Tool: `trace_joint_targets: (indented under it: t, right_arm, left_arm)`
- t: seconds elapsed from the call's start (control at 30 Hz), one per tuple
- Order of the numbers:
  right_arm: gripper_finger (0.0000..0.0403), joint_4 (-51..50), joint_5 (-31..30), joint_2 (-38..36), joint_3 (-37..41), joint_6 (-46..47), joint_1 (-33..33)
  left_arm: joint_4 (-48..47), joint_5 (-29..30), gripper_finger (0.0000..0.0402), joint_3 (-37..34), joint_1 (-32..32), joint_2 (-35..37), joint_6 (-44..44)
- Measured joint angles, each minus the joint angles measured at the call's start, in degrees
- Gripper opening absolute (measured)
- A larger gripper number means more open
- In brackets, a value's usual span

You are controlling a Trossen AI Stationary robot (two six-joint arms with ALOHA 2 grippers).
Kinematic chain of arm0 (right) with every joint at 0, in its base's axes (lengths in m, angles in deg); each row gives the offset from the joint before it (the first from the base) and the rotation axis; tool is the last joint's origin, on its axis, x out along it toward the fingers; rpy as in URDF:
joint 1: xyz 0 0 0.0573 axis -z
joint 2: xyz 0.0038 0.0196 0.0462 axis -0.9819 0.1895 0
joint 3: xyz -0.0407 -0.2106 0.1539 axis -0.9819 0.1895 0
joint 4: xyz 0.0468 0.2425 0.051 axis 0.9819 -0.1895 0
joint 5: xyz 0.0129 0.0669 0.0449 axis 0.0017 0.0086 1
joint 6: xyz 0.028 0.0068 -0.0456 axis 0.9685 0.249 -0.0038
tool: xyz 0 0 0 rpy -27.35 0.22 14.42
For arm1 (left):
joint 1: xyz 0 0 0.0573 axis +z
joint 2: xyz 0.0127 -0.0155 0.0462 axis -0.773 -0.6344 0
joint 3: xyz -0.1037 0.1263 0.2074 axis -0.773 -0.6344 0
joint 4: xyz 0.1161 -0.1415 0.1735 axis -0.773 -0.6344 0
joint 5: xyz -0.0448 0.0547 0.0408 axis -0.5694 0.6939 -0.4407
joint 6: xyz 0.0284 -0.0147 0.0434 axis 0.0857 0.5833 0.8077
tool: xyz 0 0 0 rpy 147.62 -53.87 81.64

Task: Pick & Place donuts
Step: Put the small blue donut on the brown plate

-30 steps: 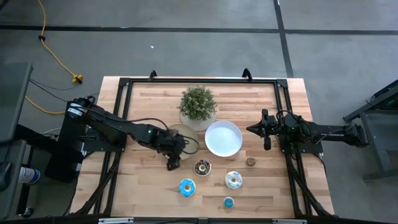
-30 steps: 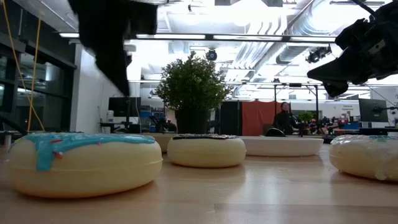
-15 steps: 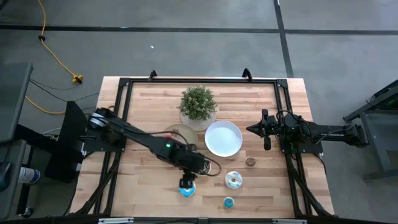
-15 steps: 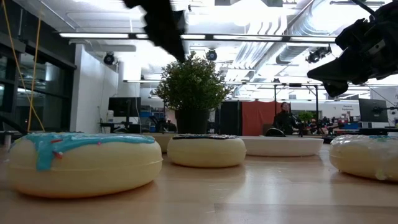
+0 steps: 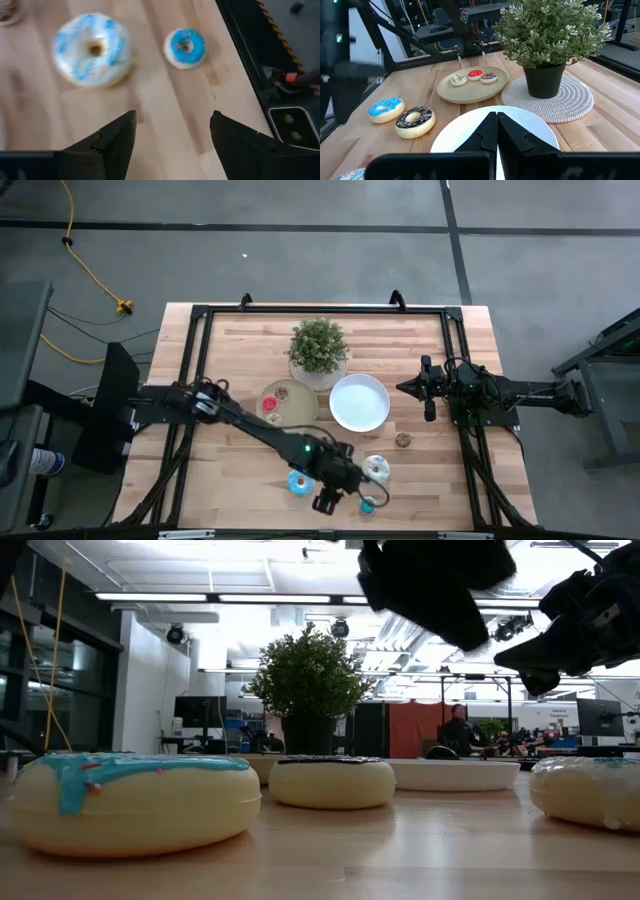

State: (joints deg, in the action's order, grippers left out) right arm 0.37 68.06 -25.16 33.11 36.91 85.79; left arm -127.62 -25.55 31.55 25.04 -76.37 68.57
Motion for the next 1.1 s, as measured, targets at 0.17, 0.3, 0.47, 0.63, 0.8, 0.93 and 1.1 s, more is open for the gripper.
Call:
trace_joint_targets:
  t: [0.17, 0.3, 0.47, 0.63, 0.8, 0.93, 1.1]
  right_arm:
    - [0.0, 0.0, 0.0, 0.0, 0.0, 0.0, 0.0]
    - [0.0, 0.0, 0.0, 0.0, 0.0, 0.0, 0.0]
    - [0.0, 0.0, 0.0, 0.0, 0.0, 0.0, 0.0]
    - [0.0, 0.0, 0.0, 0.0, 0.0, 0.0, 0.0]
    - [0.0, 0.0, 0.0, 0.0, 0.0, 0.0, 0.0]
    - [0.0, 0.0, 0.0, 0.0, 0.0, 0.0, 0.0]
    - [0.0, 0.0, 0.0, 0.0, 0.0, 0.0, 0.0]
  left_arm:
    - [7.2, 0.6, 0.0246, -0.7, -1.9, -3.6, 2.7]
    - [14.6, 2.2, 0.0246, -2.3, -3.0, -5.1, 2.8]
    - [22.6, 3.1, 0.0246, -4.8, -3.8, -5.4, 4.1]
    - [26.8, 3.4, 0.0246, -7.8, -3.7, -5.3, 4.1]
    - [34.5, 6.8, 0.0246, -12.6, -3.7, -5.3, 5.6]
    - [37.7, 6.0, 0.0246, -15.3, -3.7, -5.3, 5.2]
    - [38.8, 5.2, 0.0246, -16.4, -3.7, -5.3, 5.0]
